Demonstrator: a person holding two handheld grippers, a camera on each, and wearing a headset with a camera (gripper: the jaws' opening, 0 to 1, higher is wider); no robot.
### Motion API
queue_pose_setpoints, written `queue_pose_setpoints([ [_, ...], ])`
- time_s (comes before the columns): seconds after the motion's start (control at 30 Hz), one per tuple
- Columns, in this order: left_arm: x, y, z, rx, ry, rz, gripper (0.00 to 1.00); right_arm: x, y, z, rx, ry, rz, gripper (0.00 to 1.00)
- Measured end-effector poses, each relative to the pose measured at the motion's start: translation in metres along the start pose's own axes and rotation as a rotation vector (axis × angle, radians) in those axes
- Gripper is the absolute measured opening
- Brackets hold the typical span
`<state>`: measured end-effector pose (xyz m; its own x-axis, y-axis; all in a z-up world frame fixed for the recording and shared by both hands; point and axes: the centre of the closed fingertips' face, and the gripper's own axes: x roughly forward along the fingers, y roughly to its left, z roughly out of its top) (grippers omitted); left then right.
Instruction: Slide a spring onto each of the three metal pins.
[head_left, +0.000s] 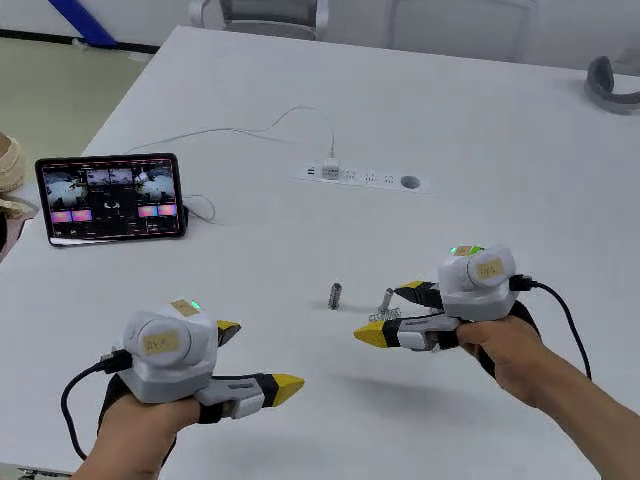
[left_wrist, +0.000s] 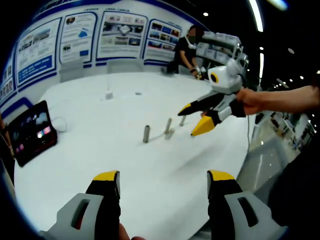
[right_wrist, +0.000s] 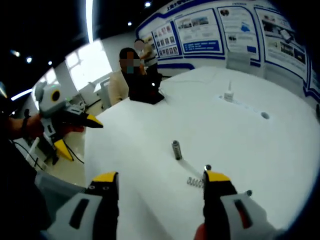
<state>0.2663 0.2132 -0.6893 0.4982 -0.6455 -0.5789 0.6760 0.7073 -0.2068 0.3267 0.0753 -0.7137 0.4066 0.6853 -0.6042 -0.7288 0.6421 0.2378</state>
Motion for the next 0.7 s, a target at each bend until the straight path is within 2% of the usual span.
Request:
queue_pose_setpoints([
  [0.43,0.006,0.002,0.004,0.011,0.006,-0.005,0.72,-0.02,0.001,-0.026,0.085,-0.036,-0.049,0.74],
  [0.7,0.012,0.003,0.012,0.039,0.011,-0.014,0.72,-0.039,-0.009,-0.039,0.108,-0.044,-0.084,0.75],
])
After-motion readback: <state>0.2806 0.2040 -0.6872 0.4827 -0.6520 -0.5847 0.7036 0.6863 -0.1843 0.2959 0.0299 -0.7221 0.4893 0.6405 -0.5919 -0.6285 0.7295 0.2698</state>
